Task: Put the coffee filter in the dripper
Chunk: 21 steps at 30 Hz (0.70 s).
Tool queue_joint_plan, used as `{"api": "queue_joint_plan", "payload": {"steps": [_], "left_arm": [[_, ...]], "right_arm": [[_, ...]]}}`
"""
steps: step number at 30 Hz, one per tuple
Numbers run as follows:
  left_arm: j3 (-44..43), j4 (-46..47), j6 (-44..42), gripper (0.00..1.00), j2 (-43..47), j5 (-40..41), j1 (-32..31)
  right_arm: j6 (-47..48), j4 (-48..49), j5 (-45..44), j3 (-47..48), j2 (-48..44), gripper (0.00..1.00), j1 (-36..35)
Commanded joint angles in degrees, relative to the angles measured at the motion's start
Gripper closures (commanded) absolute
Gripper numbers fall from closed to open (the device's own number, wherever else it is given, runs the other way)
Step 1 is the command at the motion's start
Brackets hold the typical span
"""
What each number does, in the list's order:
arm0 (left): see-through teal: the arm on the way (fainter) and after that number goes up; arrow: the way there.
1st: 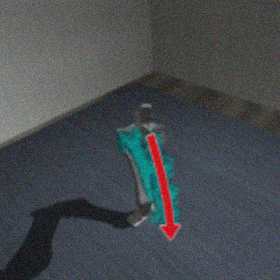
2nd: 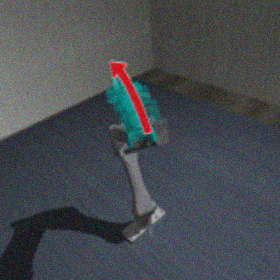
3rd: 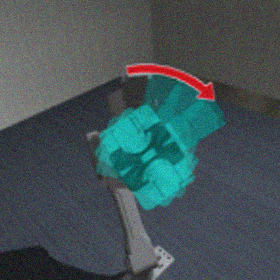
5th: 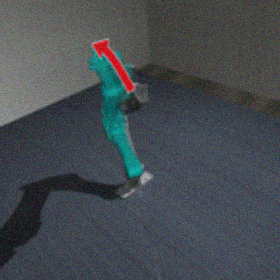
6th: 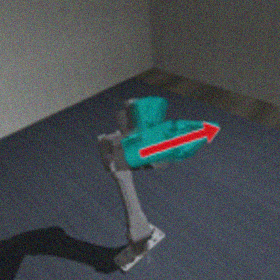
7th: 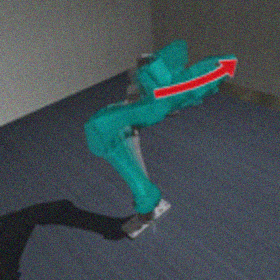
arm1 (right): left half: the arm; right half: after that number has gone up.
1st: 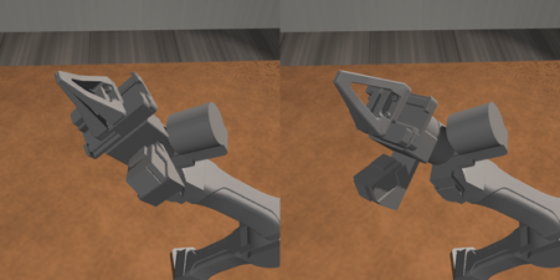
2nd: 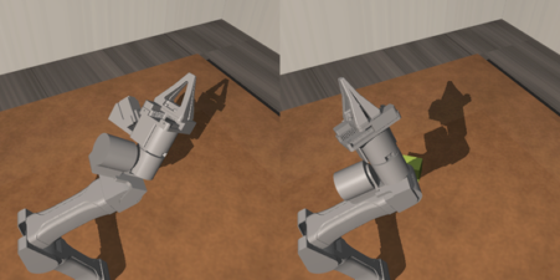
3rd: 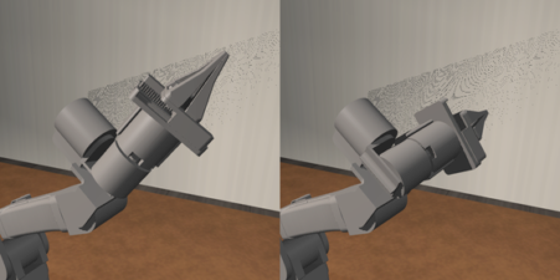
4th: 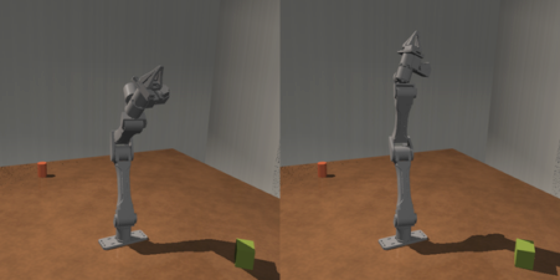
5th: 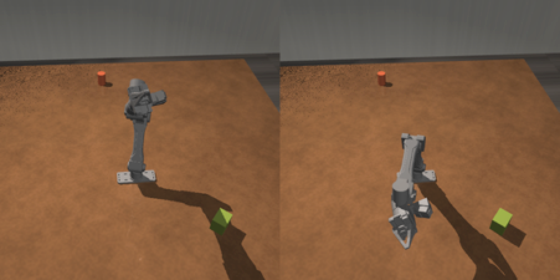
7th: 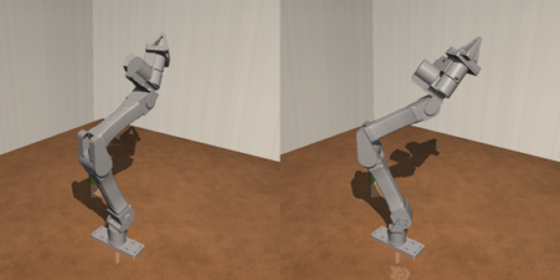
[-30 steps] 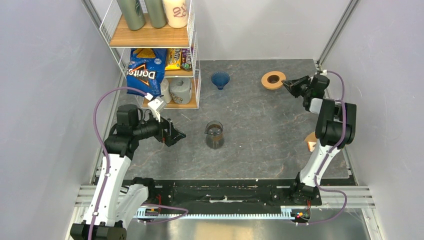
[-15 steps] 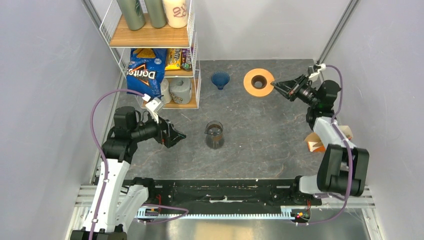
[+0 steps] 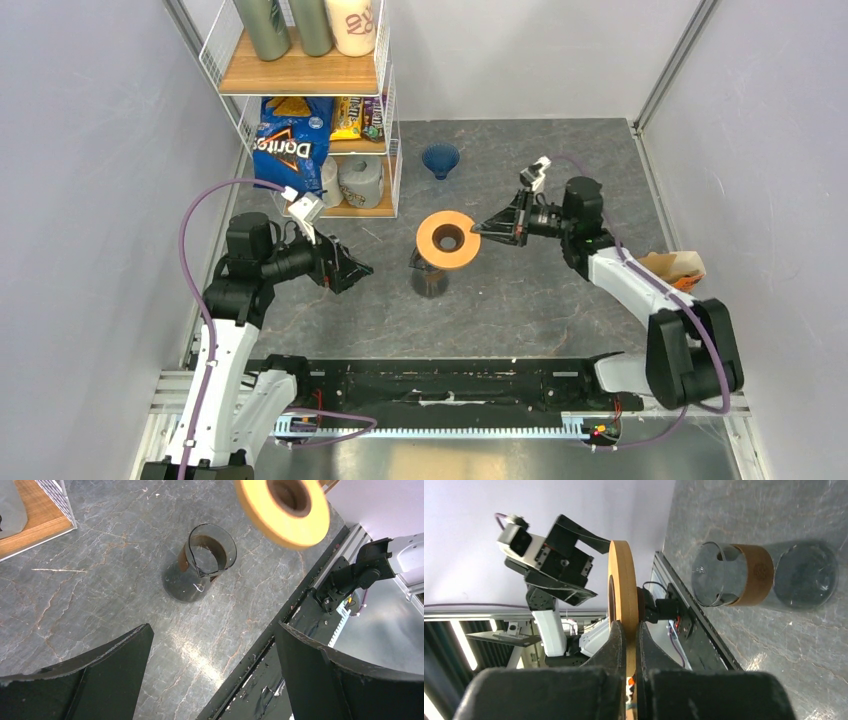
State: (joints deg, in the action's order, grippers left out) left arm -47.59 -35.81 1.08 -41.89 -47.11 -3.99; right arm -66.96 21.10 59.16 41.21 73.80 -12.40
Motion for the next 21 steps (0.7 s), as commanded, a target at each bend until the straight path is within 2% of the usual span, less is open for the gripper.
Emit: {"api": "queue_joint_plan", "payload": {"steps": [1,4,11,21], "left_arm": [[0.5,3.6,3.3,0.0,0.0,-1.9,-0.1],[0.3,3.8,3.5,0.0,-0.5,-2.1,-0.2],[0.7,3.6,3.1,0.0,-0.5,-2.5,-0.1],[0.8,3.6,2.4,0.0,-1.0,-2.6,-0.1]], "right_arm": [[0.4,1.6,0.7,3.8,6.3,1.0,-4.8],[-2.6,7.4,1.4,4.6,11.3,1.0,-7.3],[-4.7,16.4,2.1,5.9,18.1,1.0,-8.3],[-0.5,15.6,4.1,7.8,22.8,1.0,-8.2]]}}
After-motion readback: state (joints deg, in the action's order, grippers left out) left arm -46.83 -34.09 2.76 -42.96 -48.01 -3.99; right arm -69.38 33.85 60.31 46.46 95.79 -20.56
